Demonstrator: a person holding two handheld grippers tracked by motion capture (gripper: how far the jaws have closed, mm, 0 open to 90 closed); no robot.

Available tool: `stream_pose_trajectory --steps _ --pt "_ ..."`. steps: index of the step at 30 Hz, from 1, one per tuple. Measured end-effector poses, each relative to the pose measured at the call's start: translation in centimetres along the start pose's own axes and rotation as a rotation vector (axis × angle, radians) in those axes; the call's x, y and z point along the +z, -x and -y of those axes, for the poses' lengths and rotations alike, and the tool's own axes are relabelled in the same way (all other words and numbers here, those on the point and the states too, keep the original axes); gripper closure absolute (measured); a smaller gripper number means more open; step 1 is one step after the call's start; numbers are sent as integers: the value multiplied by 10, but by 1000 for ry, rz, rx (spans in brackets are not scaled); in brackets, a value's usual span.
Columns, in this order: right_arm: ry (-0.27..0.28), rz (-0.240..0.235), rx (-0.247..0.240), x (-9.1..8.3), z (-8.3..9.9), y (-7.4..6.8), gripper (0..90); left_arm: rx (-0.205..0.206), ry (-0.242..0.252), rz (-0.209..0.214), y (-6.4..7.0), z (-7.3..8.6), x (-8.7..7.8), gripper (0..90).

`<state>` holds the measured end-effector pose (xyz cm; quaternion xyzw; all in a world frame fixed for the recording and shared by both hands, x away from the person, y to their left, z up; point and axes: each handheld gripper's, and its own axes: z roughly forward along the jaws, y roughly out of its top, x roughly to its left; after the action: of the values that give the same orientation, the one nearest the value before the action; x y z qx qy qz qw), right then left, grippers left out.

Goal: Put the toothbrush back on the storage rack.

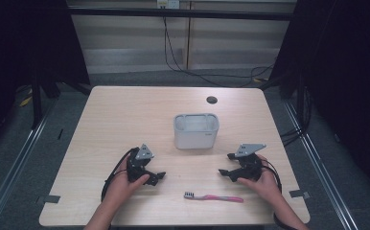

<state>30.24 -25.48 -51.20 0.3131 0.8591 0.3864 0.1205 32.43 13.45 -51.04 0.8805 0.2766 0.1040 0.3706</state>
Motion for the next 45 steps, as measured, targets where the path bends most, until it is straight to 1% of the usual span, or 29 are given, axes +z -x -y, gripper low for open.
stream_pose_trajectory --steps 5,7,8,10,11,12,13,14,16,18,19,20,21,22,23,24,26,28,29,32,33,34,37,38,39,40,44,45 --pt "-9 19 21 0 -1 -2 243 0 0 0 0 0 0 60" --pt "-47 22 30 -1 -5 -3 245 -1 1 0 0 0 0 60" --pt "-97 10 54 -3 -11 -5 272 0 0 0 0 0 0 59" --pt "-122 -9 73 -4 -15 -7 285 0 0 1 0 0 0 60" --pt "-122 -9 73 -4 -15 -7 285 0 0 1 0 0 0 60" --pt "-156 -14 46 -5 -21 -12 294 0 0 1 0 0 0 60" --pt "-156 -14 46 -5 -21 -12 294 0 0 1 0 0 0 59" --pt "-187 -33 19 -5 -26 -18 308 0 0 1 0 0 0 59" --pt "-190 -39 10 -5 -28 -20 313 0 0 1 0 0 0 59" --pt "-194 -79 3 -5 -35 -28 329 0 0 1 0 0 0 59" --pt "-194 -79 3 -5 -35 -28 329 0 0 1 0 0 0 60" --pt "-200 -86 -10 -5 -37 -31 344 0 0 1 0 0 0 60" --pt "-215 -106 -33 -5 -41 -36 352 0 0 1 0 0 0 59" --pt "-225 -114 -41 -5 -44 -39 357 0 0 1 0 0 0 59" --pt "-225 -114 -41 -5 -44 -39 357 0 0 1 0 0 0 59" --pt "-245 -126 -56 -5 -48 -45 362 0 0 1 0 0 0 59" --pt "-253 -141 -65 -5 -51 -49 375 0 0 1 0 0 0 59" --pt "-258 -143 -73 -5 -53 -51 380 -1 1 1 0 0 0 59" --pt "-266 -151 -90 -4 -57 -54 390 0 0 1 0 0 0 59" --pt "-272 -163 -94 -4 -60 -58 411 0 0 1 0 0 0 60" --pt "-284 -167 -115 -3 -63 -62 423 0 1 1 0 0 0 59" --pt "-292 -171 -125 -3 -65 -64 426 0 1 1 0 0 0 59" --pt "-304 -184 -132 -1 -69 -69 433 0 0 1 0 0 0 60" --pt "-311 -194 -140 0 -70 -71 457 0 0 1 0 0 0 59" --pt "-311 -194 -140 0 -70 -71 457 0 0 1 0 0 0 59" --pt "-326 -209 -155 2 -73 -75 468 1 0 1 0 0 0 59" --pt "-339 -225 -160 4 -76 -80 484 0 0 1 0 0 0 59" --pt "-357 -235 -168 6 -78 -84 498 0 0 1 0 0 0 59"
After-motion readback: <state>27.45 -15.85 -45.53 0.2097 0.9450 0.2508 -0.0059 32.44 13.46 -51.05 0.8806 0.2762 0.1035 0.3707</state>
